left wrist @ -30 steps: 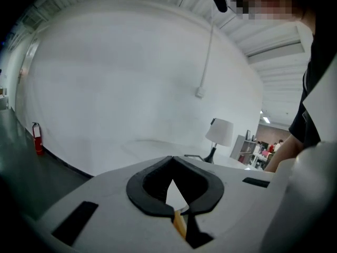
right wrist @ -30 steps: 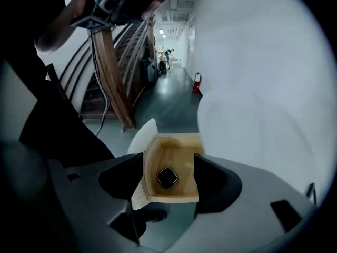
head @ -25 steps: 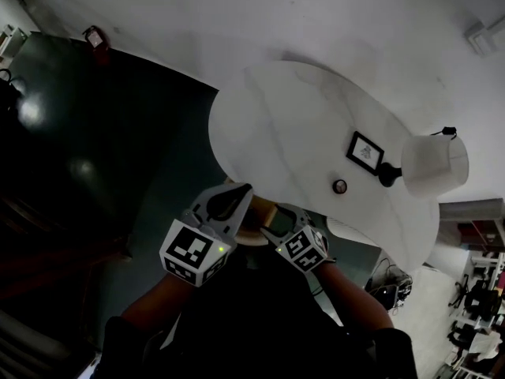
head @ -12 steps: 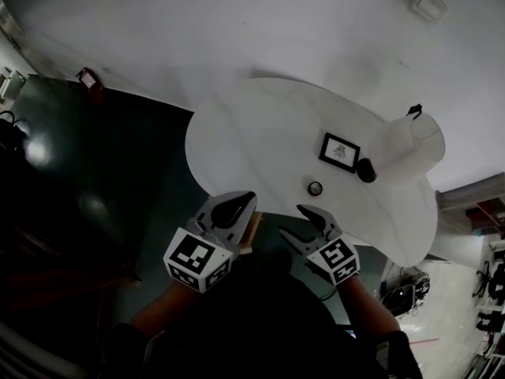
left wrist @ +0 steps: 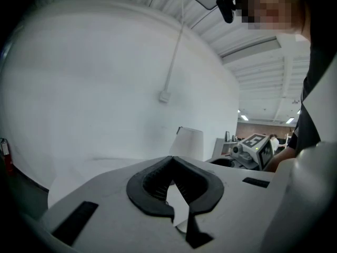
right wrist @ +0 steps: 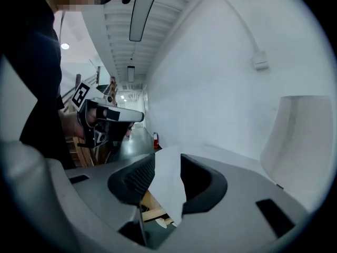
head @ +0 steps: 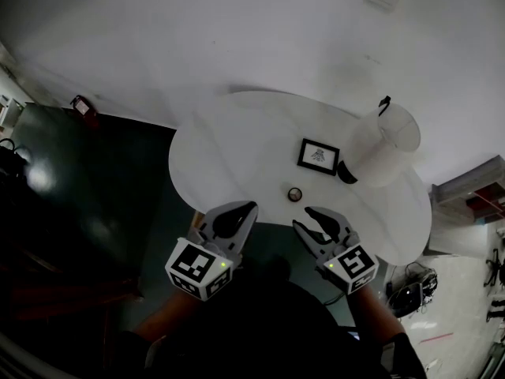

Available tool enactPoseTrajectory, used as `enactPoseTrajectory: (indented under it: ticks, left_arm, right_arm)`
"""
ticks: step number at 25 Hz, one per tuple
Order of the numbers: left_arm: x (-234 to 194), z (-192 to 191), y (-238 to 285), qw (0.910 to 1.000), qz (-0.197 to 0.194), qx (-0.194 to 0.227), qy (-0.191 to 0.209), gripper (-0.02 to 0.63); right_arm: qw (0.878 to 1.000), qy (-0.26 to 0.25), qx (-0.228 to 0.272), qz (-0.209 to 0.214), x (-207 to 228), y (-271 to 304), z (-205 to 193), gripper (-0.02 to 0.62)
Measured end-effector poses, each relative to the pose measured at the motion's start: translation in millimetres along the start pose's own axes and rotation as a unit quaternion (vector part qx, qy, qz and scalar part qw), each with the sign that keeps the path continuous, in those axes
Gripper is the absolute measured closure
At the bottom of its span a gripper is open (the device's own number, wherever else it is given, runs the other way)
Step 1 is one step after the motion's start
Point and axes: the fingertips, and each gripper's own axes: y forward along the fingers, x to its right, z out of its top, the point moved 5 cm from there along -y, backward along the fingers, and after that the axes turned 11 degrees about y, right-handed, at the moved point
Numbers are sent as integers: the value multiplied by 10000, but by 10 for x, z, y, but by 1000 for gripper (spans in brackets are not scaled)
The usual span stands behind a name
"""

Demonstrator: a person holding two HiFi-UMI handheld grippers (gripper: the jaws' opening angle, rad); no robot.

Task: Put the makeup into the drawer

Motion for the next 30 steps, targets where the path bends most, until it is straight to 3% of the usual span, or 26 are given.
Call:
enactPoseTrajectory:
  ticks: [9, 14, 20, 30]
  left_arm:
    - [46, -17, 171, 9999, 89, 98, -73, 595]
    - [50, 3, 234, 9998, 96, 163, -23, 595]
    - [-12, -47, 195, 9995, 286, 130, 22, 595]
    - [-80, -185, 277, 9992, 409, -22, 42, 595]
  right_arm:
    - [9991, 144, 364, -158, 256, -168, 136, 565]
    - [9993, 148, 289, -200, 373, -95, 76, 578]
    - [9984, 257, -148, -478, 600, 126, -164, 580]
    - [9946, 404, -748, -603, 884, 545, -451, 577]
